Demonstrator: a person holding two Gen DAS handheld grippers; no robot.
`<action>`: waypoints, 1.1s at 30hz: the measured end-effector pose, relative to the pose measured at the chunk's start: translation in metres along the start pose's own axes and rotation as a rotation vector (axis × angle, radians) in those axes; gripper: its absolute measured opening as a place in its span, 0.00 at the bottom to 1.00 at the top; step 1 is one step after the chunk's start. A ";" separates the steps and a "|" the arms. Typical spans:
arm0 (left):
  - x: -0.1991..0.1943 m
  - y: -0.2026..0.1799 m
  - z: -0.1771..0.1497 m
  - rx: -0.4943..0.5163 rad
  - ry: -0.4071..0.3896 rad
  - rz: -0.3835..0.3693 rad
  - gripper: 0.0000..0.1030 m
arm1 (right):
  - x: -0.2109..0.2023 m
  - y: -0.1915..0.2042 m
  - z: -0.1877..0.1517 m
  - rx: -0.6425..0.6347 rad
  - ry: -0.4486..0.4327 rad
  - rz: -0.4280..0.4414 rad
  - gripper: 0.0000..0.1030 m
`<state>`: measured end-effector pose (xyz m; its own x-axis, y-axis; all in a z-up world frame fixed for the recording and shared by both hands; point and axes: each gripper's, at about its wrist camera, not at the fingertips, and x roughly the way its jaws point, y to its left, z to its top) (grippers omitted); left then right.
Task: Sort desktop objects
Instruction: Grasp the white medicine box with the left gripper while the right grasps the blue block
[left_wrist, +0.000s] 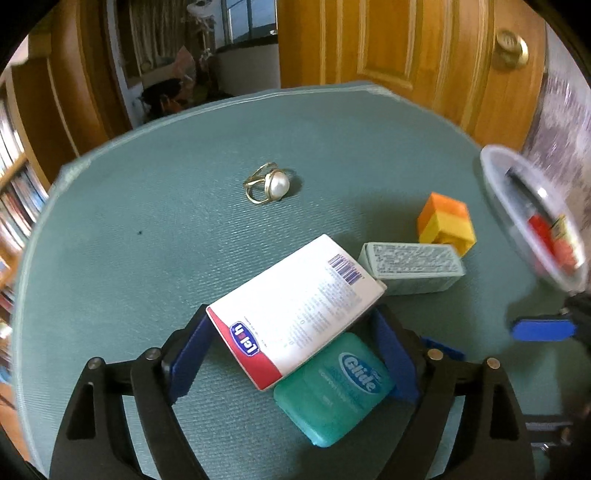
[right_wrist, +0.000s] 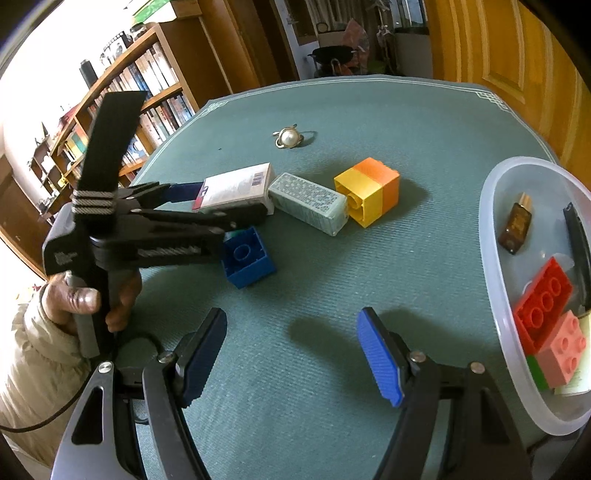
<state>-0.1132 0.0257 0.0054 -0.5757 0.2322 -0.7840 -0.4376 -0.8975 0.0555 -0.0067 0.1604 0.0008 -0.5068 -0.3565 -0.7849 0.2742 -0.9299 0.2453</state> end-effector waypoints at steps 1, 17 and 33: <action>0.001 -0.002 0.001 0.004 -0.004 0.007 0.85 | 0.000 0.000 0.000 -0.003 0.000 -0.001 0.75; -0.012 0.030 -0.004 -0.186 -0.077 -0.015 0.59 | 0.007 0.017 -0.003 -0.054 0.012 -0.021 0.75; 0.001 0.030 -0.001 -0.156 -0.028 0.055 0.70 | 0.029 0.026 0.015 -0.118 0.002 -0.033 0.69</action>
<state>-0.1264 -0.0011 0.0057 -0.6161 0.1897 -0.7645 -0.2936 -0.9559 -0.0006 -0.0264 0.1245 -0.0075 -0.5154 -0.3261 -0.7925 0.3516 -0.9238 0.1514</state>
